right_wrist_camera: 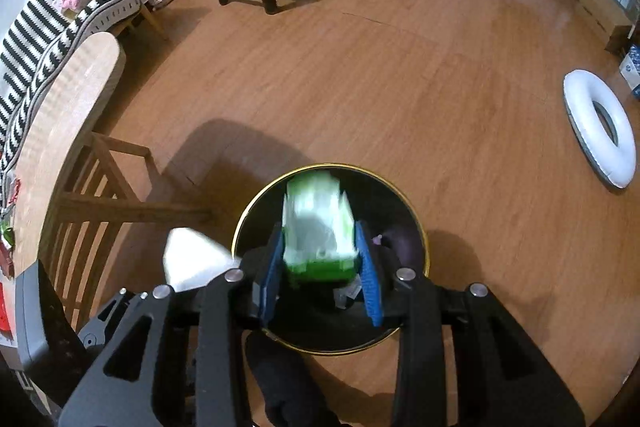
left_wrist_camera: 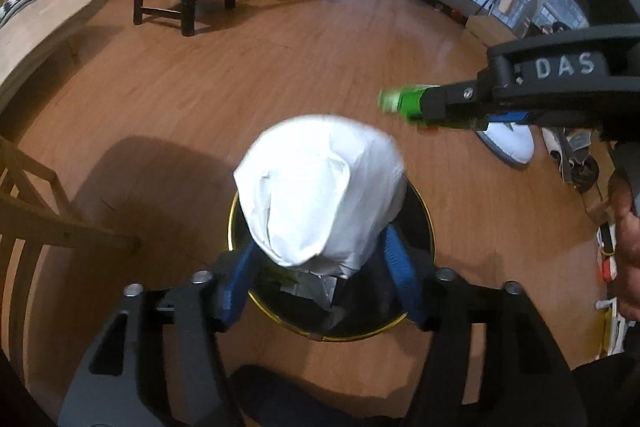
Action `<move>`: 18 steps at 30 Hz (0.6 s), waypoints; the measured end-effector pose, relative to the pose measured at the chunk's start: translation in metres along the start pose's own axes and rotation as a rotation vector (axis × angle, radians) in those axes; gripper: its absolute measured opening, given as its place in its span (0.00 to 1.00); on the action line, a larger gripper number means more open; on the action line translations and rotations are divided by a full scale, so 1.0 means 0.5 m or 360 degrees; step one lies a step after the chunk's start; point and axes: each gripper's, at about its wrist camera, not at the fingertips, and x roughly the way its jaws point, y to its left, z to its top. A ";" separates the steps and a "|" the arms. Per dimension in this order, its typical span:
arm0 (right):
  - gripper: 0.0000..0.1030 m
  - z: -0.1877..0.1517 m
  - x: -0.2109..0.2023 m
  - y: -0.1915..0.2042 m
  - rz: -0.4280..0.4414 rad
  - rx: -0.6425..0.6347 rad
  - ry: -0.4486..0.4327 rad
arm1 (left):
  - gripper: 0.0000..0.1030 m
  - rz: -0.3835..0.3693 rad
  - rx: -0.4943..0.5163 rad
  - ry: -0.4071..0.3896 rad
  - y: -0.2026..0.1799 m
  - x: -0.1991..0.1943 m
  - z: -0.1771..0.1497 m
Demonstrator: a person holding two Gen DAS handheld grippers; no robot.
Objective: Collect trash
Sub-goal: 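Carry both items to the black bin and open both tools over it, then return both tools to the table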
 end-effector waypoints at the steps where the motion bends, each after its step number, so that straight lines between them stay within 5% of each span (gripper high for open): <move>1: 0.38 0.000 -0.001 -0.002 -0.0008 0.0009 -0.0006 | 0.76 0.0008 -0.0003 -0.0005 0.002 0.002 -0.001; 3: 0.47 0.000 -0.004 -0.004 -0.0013 0.0019 -0.0016 | 0.77 0.0018 -0.0022 -0.0001 0.005 0.006 -0.007; 10: 0.57 0.005 -0.028 0.042 -0.0020 -0.0055 -0.0093 | 0.81 0.0055 -0.0095 -0.0007 0.040 -0.022 -0.005; 18: 0.73 0.003 -0.123 0.276 0.0163 -0.0352 -0.0372 | 0.90 0.0292 -0.0339 -0.0275 0.202 -0.267 -0.024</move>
